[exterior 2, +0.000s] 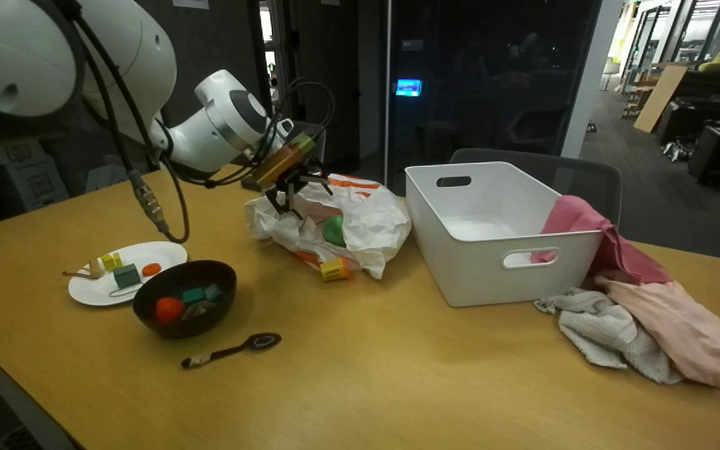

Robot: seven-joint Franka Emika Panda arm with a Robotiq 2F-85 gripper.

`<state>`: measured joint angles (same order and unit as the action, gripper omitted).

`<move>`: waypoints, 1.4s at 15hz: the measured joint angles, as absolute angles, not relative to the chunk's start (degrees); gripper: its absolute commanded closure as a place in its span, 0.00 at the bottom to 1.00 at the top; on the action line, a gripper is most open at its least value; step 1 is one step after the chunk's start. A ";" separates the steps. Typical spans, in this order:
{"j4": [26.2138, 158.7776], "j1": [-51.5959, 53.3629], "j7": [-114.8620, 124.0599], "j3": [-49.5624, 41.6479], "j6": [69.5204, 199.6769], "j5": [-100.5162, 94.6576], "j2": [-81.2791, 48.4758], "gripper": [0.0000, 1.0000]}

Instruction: Put the orange, the apple and the yellow container in the plastic

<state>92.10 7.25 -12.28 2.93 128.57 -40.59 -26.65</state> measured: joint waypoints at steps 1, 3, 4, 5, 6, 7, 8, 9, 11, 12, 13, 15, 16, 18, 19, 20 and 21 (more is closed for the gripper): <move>92.12 7.51 -10.62 3.08 127.20 -38.66 -25.61 0.00; 92.64 7.93 -7.66 3.34 123.60 -34.61 -23.02 0.00; 93.22 8.07 -5.79 3.32 121.91 -33.20 -21.63 0.00; 94.12 8.09 -3.96 3.30 120.35 -31.73 -20.20 0.00; 95.28 8.08 -2.21 3.21 118.87 -30.07 -18.78 0.00; 96.71 8.00 -0.62 3.12 117.50 -28.23 -17.39 0.00; 98.35 7.83 0.92 3.00 116.45 -26.36 -16.06 0.00; 100.18 7.58 2.57 2.88 115.84 -24.51 -14.80 0.00; 103.76 6.94 5.56 2.81 115.76 -20.19 -12.64 0.00; 105.15 6.79 6.35 2.81 115.79 -18.72 -11.75 0.00; 106.06 6.74 6.90 2.81 115.81 -18.24 -11.11 0.00; 106.85 6.74 7.45 2.85 115.84 -17.82 -10.41 0.00; 106.90 6.79 7.96 2.88 115.84 -17.94 -10.43 0.00; 106.74 6.84 10.60 2.82 115.95 -18.01 -11.15 0.00; 106.54 6.81 12.62 2.59 116.42 -18.33 -11.81 0.00; 106.25 6.76 14.82 2.18 116.95 -18.79 -12.58 0.00; 105.83 6.70 17.28 1.53 117.76 -19.21 -13.46 0.00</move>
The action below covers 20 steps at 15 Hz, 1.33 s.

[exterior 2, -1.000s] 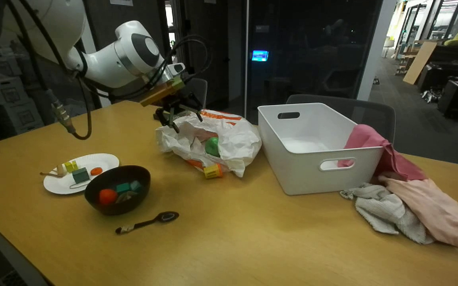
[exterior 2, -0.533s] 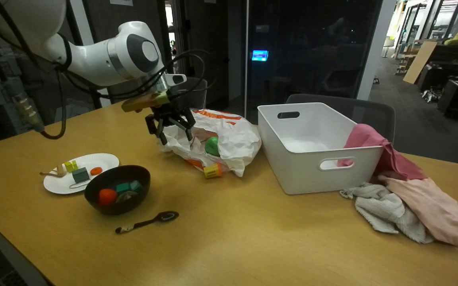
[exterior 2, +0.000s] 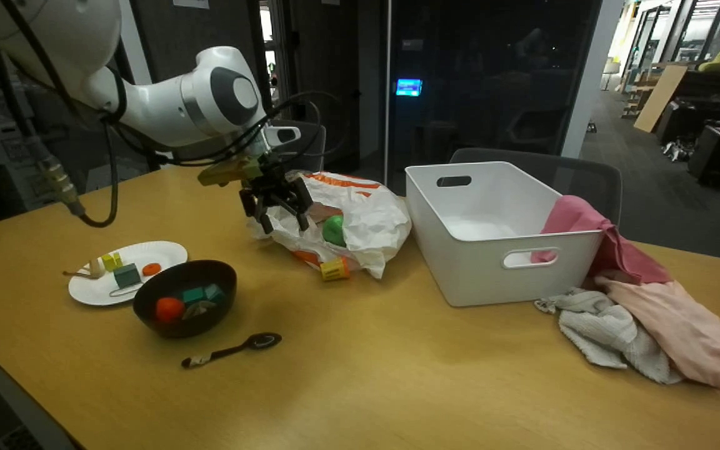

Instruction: Put the orange, the apple and the yellow container in the plastic

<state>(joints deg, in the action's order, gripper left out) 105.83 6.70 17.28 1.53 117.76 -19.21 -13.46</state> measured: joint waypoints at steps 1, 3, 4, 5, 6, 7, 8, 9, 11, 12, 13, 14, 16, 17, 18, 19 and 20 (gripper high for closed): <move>105.35 6.66 19.65 0.72 118.75 -19.77 -14.41 0.00; 104.35 6.52 23.93 -1.11 120.27 -21.22 -16.12 0.00; 103.75 6.44 25.75 -2.04 120.51 -21.81 -16.90 0.00; 103.16 6.34 27.26 -2.94 120.42 -22.09 -17.55 0.00; 102.63 6.23 28.37 -3.73 120.07 -22.11 -18.10 0.00; 102.22 6.05 29.22 -4.41 119.36 -22.10 -18.55 0.00; 102.05 5.81 29.73 -4.87 118.31 -21.89 -18.85 0.00; 102.03 5.51 29.91 -5.12 117.22 -21.47 -19.09 0.00; 102.25 5.00 29.93 -5.16 115.78 -20.64 -19.63 0.00; 102.42 4.88 29.93 -5.16 115.54 -20.47 -19.98 0.00; 102.51 4.82 29.92 -5.16 115.52 -20.30 -20.45 0.00; 102.51 4.77 29.92 -5.16 115.69 -20.05 -21.00 0.00; 102.39 4.61 29.92 -5.21 116.65 -20.02 -22.25 0.00; 102.35 4.48 29.91 -5.24 117.34 -20.02 -22.87 0.00; 102.32 4.32 29.90 -5.29 118.07 -20.01 -23.51 0.00; 102.30 4.10 29.83 -5.30 118.95 -19.96 -24.13 0.00; 102.29 3.85 29.70 -5.30 119.97 -19.93 -24.68 0.00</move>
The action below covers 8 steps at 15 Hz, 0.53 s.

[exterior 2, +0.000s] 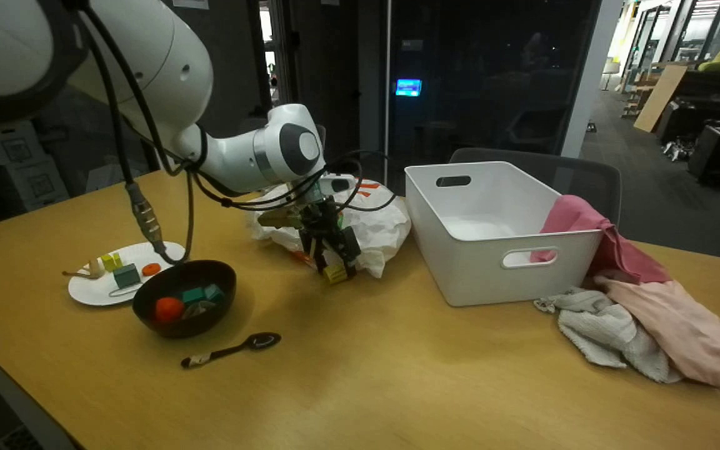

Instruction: Put the orange, the apple and the yellow container in the plastic

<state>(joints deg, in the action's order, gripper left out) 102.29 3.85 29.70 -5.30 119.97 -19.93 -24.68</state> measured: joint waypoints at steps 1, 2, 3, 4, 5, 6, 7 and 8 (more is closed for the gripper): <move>102.21 3.62 29.53 -5.32 120.95 -19.91 -25.17 0.25; 102.12 3.38 29.24 -5.34 121.76 -19.81 -25.59 0.26; 102.05 3.16 28.68 -5.34 122.60 -19.60 -25.86 0.34; 101.92 2.97 28.01 -5.34 123.24 -19.20 -25.96 0.42; 101.77 2.84 27.43 -5.34 123.68 -18.82 -25.97 0.50; 101.64 2.76 26.99 -5.34 124.09 -18.61 -25.97 0.57; 101.52 2.74 26.64 -5.34 124.36 -18.46 -25.97 0.64; 101.41 2.73 26.43 -5.34 124.56 -18.42 -25.97 0.72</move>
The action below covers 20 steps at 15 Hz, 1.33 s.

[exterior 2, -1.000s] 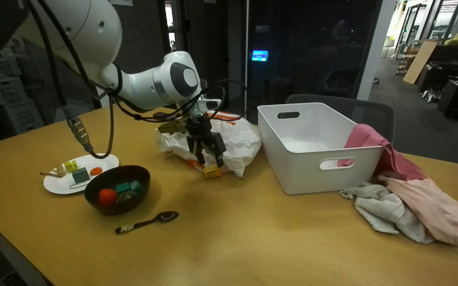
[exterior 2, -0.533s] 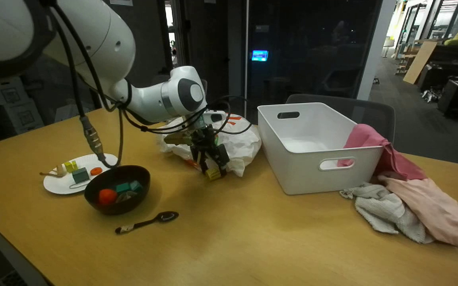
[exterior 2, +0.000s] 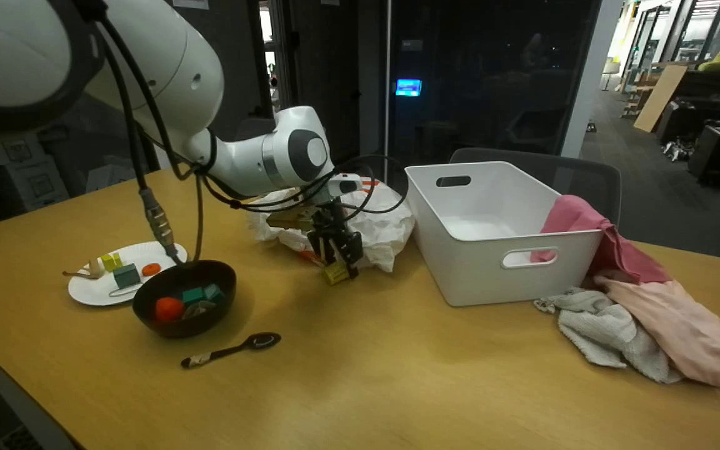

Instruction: Put the orange, the apple and the yellow container in the plastic

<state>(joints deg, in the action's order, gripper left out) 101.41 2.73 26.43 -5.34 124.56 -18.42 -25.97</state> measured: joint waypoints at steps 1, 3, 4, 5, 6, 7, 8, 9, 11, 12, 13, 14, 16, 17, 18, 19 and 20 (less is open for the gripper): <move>101.36 2.71 26.28 -5.35 124.68 -18.42 -25.97 0.72; 101.33 2.70 26.02 -5.36 124.71 -18.41 -25.97 0.72; 101.32 2.70 25.88 -5.36 124.54 -18.41 -25.97 0.72; 101.29 2.73 25.58 -5.36 123.77 -18.24 -25.90 0.72; 101.28 2.82 25.07 -5.34 122.47 -18.11 -25.70 0.72; 101.30 3.00 24.28 -5.28 120.71 -18.11 -25.36 0.72; 101.31 3.31 23.25 -5.20 118.56 -18.20 -24.91 0.72; 101.34 3.72 21.92 -5.00 116.12 -18.27 -24.26 0.72; 101.53 4.66 19.10 -4.30 113.34 -19.19 -22.55 0.72; 101.77 5.14 17.77 -3.76 113.51 -19.90 -21.52 0.72; 102.03 5.59 16.65 -3.14 114.22 -20.52 -20.39 0.72; 102.37 6.02 15.77 -2.40 115.19 -21.09 -19.17 0.72; 102.90 6.96 14.68 -0.96 117.58 -22.29 -17.03 0.72; 103.03 7.47 14.27 -0.24 119.07 -23.04 -16.19 0.72; 103.04 7.92 13.86 0.40 120.69 -23.99 -15.75 0.72; 103.03 8.37 13.38 0.90 122.55 -25.02 -15.64 0.72; 103.03 8.72 12.70 1.28 124.65 -26.21 -15.82 0.72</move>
<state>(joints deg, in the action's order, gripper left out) 103.03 8.72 12.70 1.28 124.65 -26.21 -15.82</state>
